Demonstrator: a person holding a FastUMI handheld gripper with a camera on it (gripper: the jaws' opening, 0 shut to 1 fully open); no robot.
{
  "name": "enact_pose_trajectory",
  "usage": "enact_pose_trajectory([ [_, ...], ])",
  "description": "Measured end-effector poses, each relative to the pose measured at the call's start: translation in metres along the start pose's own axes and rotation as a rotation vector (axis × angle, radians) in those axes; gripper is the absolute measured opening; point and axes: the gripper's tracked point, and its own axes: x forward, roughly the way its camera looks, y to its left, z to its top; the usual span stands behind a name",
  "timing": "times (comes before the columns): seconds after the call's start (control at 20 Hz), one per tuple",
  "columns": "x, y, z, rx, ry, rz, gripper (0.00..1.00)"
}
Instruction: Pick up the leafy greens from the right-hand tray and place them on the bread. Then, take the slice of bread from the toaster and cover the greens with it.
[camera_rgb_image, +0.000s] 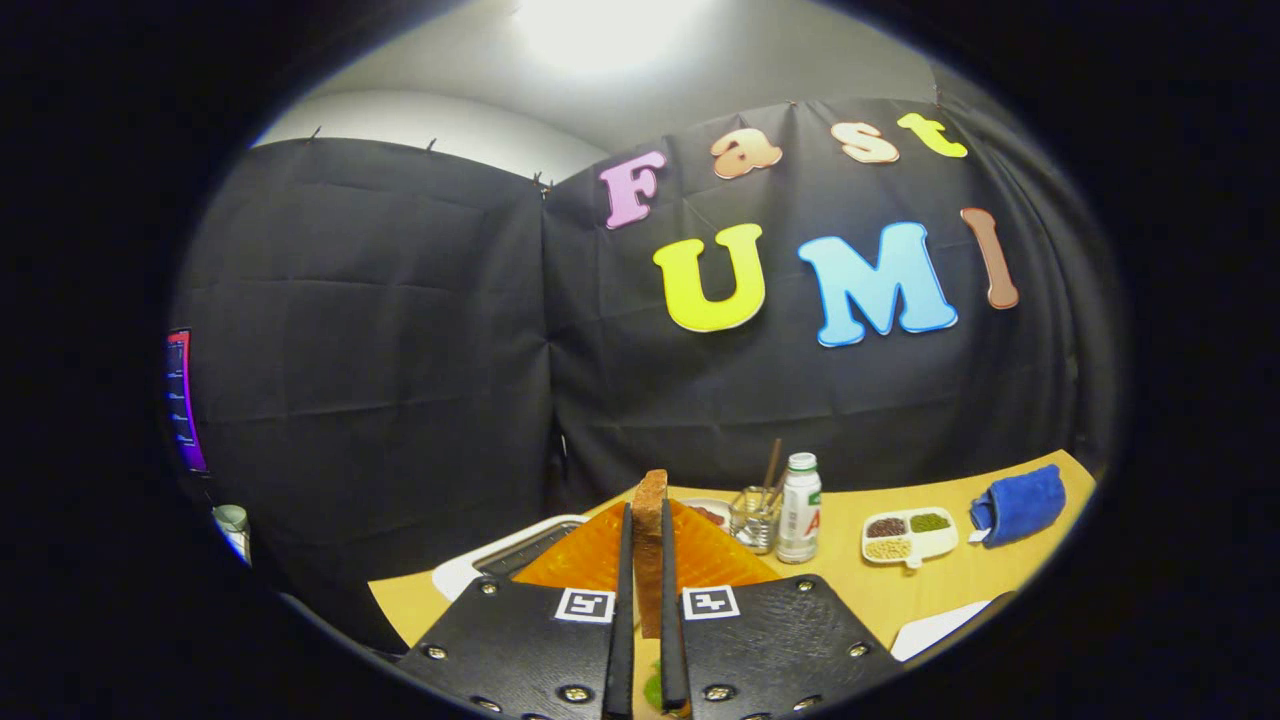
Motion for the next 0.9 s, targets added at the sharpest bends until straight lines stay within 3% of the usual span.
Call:
enact_pose_trajectory([
  [0.25,-0.016,-0.07,-0.045,-0.042,0.108,-0.127,0.11],
  [0.5,-0.027,-0.102,-0.072,-0.153,0.132,-0.227,0.11],
  [0.6,-0.027,-0.097,-0.09,-0.183,0.154,-0.227,0.11],
  [0.9,-0.02,-0.048,-0.13,-0.145,0.233,-0.109,0.11],
])
